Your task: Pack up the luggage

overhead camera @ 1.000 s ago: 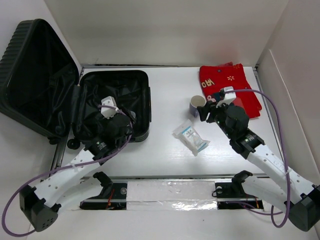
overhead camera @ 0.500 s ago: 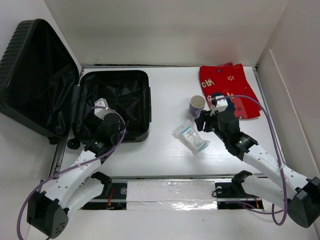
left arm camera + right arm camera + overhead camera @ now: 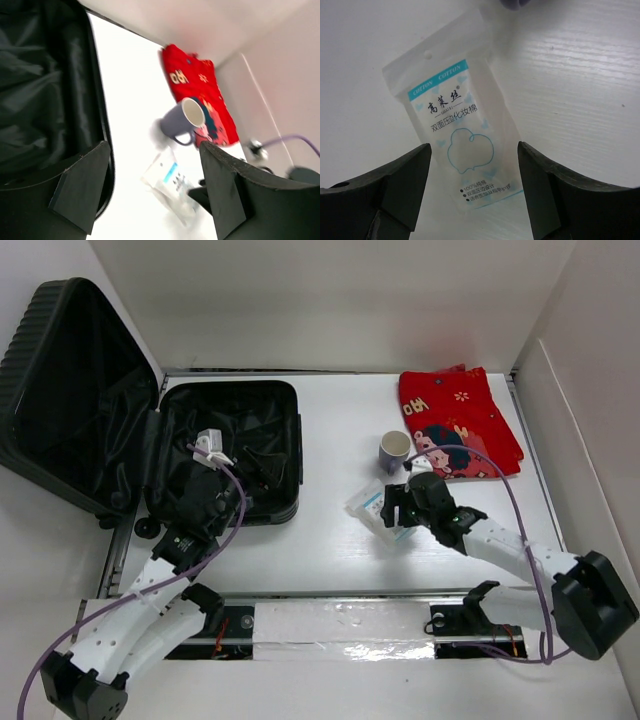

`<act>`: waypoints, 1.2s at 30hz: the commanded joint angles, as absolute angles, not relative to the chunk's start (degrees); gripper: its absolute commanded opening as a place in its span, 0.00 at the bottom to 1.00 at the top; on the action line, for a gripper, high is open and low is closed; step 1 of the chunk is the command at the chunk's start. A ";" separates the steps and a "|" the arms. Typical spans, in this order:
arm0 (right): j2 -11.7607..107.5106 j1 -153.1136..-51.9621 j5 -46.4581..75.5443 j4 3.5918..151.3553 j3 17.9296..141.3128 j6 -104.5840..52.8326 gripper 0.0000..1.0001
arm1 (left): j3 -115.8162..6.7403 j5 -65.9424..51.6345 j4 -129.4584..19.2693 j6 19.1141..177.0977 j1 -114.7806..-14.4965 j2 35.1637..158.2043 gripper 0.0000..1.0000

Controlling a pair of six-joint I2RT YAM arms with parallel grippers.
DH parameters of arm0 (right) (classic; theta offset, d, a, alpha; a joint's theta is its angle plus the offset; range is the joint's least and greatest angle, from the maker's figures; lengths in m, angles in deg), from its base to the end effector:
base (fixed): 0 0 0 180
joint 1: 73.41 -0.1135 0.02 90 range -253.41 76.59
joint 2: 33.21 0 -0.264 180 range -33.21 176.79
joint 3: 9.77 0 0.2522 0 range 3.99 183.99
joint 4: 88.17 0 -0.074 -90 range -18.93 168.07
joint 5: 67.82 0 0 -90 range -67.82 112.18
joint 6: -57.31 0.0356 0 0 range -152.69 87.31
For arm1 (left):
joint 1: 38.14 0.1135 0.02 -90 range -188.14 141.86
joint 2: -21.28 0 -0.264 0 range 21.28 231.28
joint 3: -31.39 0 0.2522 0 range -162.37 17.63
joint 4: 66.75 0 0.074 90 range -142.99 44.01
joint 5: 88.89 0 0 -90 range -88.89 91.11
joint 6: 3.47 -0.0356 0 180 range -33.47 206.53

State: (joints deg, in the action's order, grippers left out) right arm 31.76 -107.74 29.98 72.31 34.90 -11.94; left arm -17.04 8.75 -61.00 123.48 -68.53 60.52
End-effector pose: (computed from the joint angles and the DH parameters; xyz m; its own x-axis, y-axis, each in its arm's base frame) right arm 0.1916 0.1250 0.1952 -0.6620 -0.0270 -0.7490 -0.2546 0.9480 0.1908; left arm 0.1521 -0.0837 0.3273 -0.1912 -0.5785 -0.7929 0.3403 0.7186 -0.6064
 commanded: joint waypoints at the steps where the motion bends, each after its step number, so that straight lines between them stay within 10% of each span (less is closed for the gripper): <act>1: 36.55 -108.48 27.37 76.13 35.10 -10.98 0.76 | -21.30 1.46 -61.70 121.16 -68.64 58.64 0.70; 6: 43.34 -110.24 28.86 76.84 37.03 -9.93 0.57 | -22.45 -1.35 -60.03 119.93 -68.64 56.09 0.70; 8: 44.31 -112.08 29.91 77.10 36.86 -8.27 0.27 | -22.80 -1.27 -59.50 119.57 -68.64 55.38 0.69; 12: 40.03 -117.87 35.52 75.35 36.94 -4.75 0.00 | -22.27 -1.97 -60.37 119.75 -68.64 54.41 0.69; 21: 29.54 -126.94 35.56 74.01 49.50 -7.71 0.00 | -21.91 -2.23 -61.97 120.98 -68.64 51.16 0.69; 29: 57.67 -128.08 21.50 88.52 80.15 -11.60 0.00 | -26.93 6.11 -55.72 116.67 -68.64 44.22 0.70; 33: 71.97 -130.10 14.89 87.22 93.18 -10.37 0.57 | -27.54 9.45 -53.70 115.36 -68.64 41.85 0.70; 36: 69.55 -130.10 19.26 88.44 87.96 -11.15 0.79 | -28.16 10.16 -51.51 114.83 -68.64 41.41 0.70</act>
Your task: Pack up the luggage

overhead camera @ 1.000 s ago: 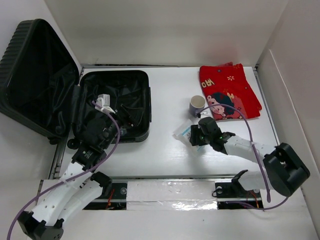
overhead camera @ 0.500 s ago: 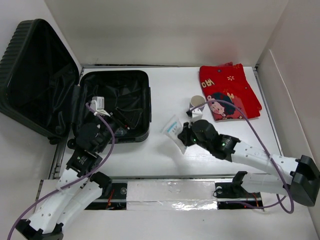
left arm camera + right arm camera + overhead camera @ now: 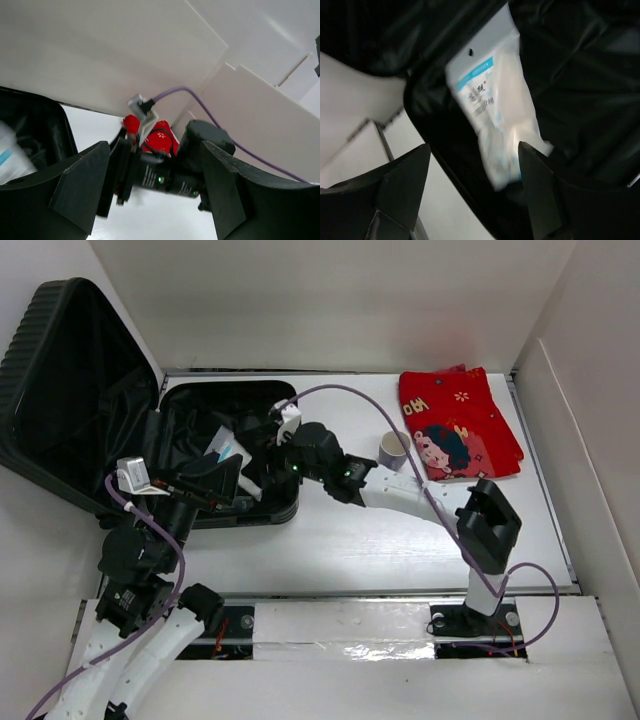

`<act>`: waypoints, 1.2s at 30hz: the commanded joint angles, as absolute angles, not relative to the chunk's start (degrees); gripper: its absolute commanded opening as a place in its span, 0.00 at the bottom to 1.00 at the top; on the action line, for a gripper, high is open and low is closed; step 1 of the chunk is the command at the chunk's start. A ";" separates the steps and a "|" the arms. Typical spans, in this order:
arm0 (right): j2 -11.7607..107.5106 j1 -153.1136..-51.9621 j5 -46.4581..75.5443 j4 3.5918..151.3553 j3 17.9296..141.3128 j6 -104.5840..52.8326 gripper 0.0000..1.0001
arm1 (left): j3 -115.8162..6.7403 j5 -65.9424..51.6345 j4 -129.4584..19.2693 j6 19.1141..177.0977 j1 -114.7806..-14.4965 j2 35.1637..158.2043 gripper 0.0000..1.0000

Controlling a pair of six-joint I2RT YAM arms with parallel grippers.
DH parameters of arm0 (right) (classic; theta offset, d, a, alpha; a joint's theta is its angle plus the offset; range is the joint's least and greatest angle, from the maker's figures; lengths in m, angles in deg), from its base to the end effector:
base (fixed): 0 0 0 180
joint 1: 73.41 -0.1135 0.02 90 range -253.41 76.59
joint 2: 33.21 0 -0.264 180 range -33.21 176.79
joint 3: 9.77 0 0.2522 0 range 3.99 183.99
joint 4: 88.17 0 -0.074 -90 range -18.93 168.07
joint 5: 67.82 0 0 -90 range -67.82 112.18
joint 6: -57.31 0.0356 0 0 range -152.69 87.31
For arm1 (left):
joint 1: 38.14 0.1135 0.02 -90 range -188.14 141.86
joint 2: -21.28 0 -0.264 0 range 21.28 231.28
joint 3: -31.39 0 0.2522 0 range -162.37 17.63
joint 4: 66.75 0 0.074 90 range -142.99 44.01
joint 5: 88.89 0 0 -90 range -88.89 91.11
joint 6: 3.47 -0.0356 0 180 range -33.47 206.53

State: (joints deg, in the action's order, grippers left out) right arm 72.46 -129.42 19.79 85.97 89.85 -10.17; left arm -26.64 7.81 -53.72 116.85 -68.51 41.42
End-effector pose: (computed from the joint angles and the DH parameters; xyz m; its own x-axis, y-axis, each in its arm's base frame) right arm 0.2500 0.3734 0.3185 -0.4326 0.0429 -0.9006 -0.7421 0.5503 0.3827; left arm 0.0628 -0.0320 0.4053 0.1057 -0.6431 -0.7585 0.5377 0.6786 -0.5004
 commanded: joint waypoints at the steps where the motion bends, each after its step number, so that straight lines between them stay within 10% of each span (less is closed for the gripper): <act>1: 65.80 -129.58 24.33 88.00 85.83 -11.59 0.81 | -27.81 10.16 -51.32 114.48 -68.64 41.32 0.70; 5: 53.22 -126.24 33.07 86.95 72.04 -12.56 0.70 | -27.37 9.55 -51.41 113.42 -68.64 41.76 0.70; 9: 41.08 -120.89 45.10 82.21 59.12 -11.86 0.03 | -28.33 7.88 -50.88 111.14 -68.64 43.16 0.70; 10: 39.15 -116.96 48.17 79.68 57.09 -11.60 0.01 | -28.86 7.44 -50.62 110.53 -68.64 43.77 0.70; 12: 34.75 -112.11 49.86 78.25 51.90 -11.42 0.07 | -29.65 6.91 -48.96 108.42 -68.64 44.56 0.70; 15: 34.20 -100.77 46.21 78.16 48.64 -12.73 0.49 | -29.74 6.73 -47.90 106.66 -68.64 45.45 0.70; 18: 38.49 -95.04 43.02 78.24 50.47 -13.44 0.67 | -28.78 7.00 -47.98 106.22 -68.64 45.80 0.70; 36: 49.16 -92.13 35.28 80.52 58.48 -14.58 0.45 | -26.23 6.55 -48.77 105.42 -68.64 44.31 0.70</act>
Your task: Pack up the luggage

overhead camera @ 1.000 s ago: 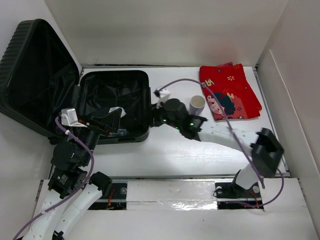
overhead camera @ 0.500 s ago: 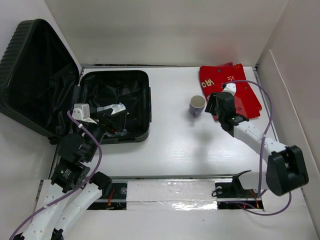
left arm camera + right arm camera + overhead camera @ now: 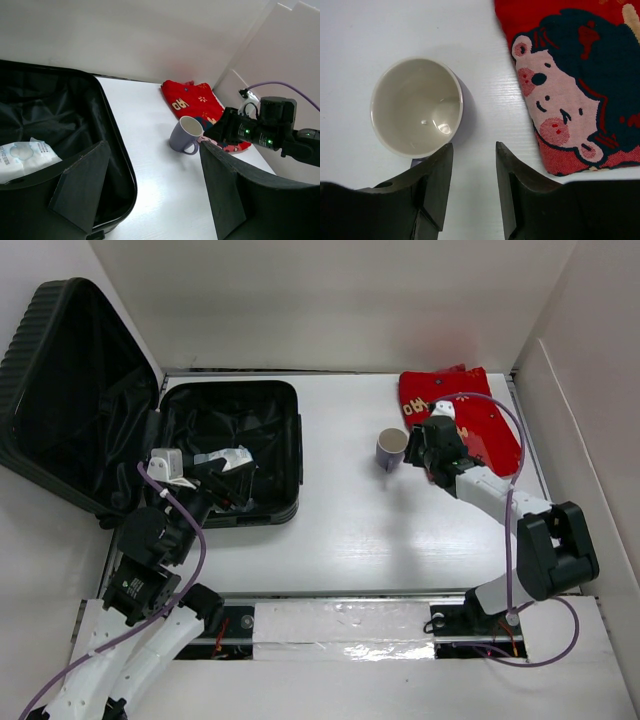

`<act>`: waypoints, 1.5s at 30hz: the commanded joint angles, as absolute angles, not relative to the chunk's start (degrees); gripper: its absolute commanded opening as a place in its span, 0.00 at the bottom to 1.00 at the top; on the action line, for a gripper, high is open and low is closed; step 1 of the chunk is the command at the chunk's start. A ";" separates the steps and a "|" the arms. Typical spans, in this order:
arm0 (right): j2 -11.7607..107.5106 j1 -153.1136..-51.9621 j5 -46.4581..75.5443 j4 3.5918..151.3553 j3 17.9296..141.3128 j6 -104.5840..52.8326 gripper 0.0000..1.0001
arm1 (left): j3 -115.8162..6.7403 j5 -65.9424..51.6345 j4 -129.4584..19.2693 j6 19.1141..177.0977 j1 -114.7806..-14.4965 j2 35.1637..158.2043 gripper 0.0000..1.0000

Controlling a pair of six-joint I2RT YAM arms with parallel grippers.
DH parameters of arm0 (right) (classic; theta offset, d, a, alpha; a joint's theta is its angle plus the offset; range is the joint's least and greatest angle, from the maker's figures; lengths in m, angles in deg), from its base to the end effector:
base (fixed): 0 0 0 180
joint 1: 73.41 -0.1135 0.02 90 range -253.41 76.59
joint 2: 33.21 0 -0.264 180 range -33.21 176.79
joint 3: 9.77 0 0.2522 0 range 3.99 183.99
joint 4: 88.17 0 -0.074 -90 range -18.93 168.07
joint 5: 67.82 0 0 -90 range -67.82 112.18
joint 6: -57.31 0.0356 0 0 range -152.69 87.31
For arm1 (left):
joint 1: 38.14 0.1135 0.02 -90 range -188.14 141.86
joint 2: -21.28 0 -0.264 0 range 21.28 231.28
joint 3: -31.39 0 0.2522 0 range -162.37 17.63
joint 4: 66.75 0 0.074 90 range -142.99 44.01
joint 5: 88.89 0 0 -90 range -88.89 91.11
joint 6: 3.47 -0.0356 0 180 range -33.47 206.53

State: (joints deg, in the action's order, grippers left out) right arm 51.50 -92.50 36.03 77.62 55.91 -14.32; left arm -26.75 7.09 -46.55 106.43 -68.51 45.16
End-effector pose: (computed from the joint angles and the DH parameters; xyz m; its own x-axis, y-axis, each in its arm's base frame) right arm 0.3098 0.0982 0.2346 -0.5321 0.1397 -0.8351 0.0414 0.9894 0.1391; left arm 0.0823 -0.0439 0.3889 0.0556 -0.4250 -0.9035 0.4622 0.8131 -0.3540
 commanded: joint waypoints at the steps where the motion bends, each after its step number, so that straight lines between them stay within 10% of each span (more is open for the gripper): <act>1: 48.54 -92.13 35.19 81.05 58.31 -14.58 0.45 | -26.23 6.73 -48.60 105.42 -68.64 44.31 0.70; 11: 58.54 -90.46 34.05 81.84 63.58 -13.27 0.58 | -25.88 4.01 -49.47 105.51 -66.53 44.92 0.70; 17: 61.62 -89.85 34.31 81.33 66.64 -13.71 0.41 | -25.96 3.74 -49.74 105.42 -66.53 45.10 0.70; 23: 62.86 -90.54 31.95 81.32 68.41 -13.79 0.00 | -25.79 3.92 -49.56 105.34 -66.53 44.83 0.70; 34: 53.62 -104.33 22.62 92.47 75.08 -13.09 0.00 | -25.96 3.66 -49.47 105.33 -66.53 45.27 0.70; 45: 82.08 -113.91 20.95 93.19 107.41 -12.20 0.00 | -25.96 4.27 -49.30 105.25 -66.53 45.53 0.70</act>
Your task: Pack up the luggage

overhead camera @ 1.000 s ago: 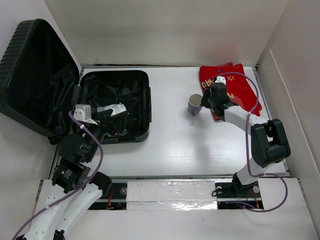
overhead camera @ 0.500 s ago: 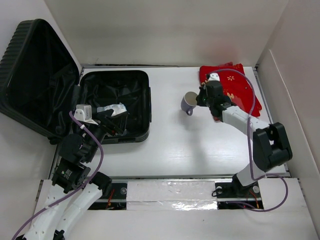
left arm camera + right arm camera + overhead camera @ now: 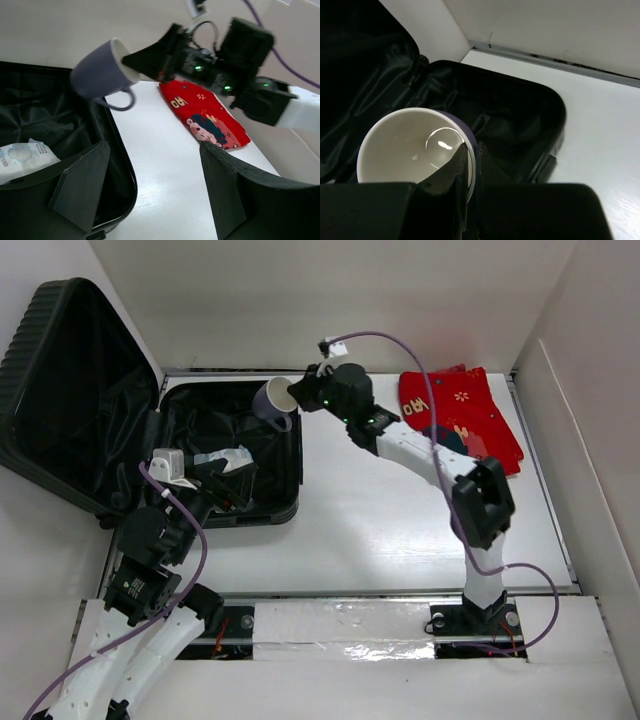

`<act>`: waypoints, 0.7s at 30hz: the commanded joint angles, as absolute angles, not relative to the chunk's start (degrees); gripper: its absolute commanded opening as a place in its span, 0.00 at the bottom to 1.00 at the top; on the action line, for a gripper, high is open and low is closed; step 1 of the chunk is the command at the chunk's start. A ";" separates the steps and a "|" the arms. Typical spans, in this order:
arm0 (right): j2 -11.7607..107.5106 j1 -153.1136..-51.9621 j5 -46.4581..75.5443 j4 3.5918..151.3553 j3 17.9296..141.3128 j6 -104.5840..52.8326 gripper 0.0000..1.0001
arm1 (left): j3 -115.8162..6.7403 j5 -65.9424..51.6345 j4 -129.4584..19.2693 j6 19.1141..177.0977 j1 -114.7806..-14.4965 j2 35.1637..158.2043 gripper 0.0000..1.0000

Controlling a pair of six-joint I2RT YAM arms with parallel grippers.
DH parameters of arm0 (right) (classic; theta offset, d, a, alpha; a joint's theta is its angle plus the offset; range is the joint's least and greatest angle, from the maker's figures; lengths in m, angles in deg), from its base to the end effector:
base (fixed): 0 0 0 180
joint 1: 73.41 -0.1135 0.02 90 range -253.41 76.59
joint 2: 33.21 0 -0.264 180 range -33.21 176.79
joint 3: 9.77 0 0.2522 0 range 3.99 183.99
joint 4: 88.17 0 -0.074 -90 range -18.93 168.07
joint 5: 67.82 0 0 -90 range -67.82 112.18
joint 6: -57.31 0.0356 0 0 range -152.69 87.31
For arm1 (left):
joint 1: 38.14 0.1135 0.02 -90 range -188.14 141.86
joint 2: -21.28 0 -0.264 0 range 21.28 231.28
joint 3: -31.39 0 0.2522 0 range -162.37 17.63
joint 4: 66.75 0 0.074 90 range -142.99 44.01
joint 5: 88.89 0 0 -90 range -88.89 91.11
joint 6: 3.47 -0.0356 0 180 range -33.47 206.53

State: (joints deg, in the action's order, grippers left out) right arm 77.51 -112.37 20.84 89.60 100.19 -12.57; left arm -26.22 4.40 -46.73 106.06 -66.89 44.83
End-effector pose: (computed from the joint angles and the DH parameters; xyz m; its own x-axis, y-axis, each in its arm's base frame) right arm 0.3688 0.2993 0.3514 -0.2606 0.2316 -0.9373 -0.5933 0.7274 0.3447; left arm 0.0827 -0.0430 0.3868 0.0562 -0.4115 -0.9097 0.4777 0.8112 -0.3374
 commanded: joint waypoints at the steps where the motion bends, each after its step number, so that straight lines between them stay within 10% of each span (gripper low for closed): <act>1: 86.37 -113.93 22.87 91.71 113.18 -12.91 0.00 | -25.88 4.18 -49.39 105.25 -66.53 45.45 0.70; 8: 103.79 -116.65 33.15 80.46 140.44 -20.55 0.00 | -25.61 3.92 -49.74 105.25 -66.53 45.62 0.70; 21: 112.69 -118.59 41.34 78.24 147.17 -29.17 0.00 | -25.70 3.74 -49.83 105.25 -66.53 46.24 0.70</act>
State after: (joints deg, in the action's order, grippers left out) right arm 112.77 -117.00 38.33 72.51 143.55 -26.52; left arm -25.96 4.27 -47.06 106.06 -66.89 46.01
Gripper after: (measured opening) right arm 0.086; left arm 0.701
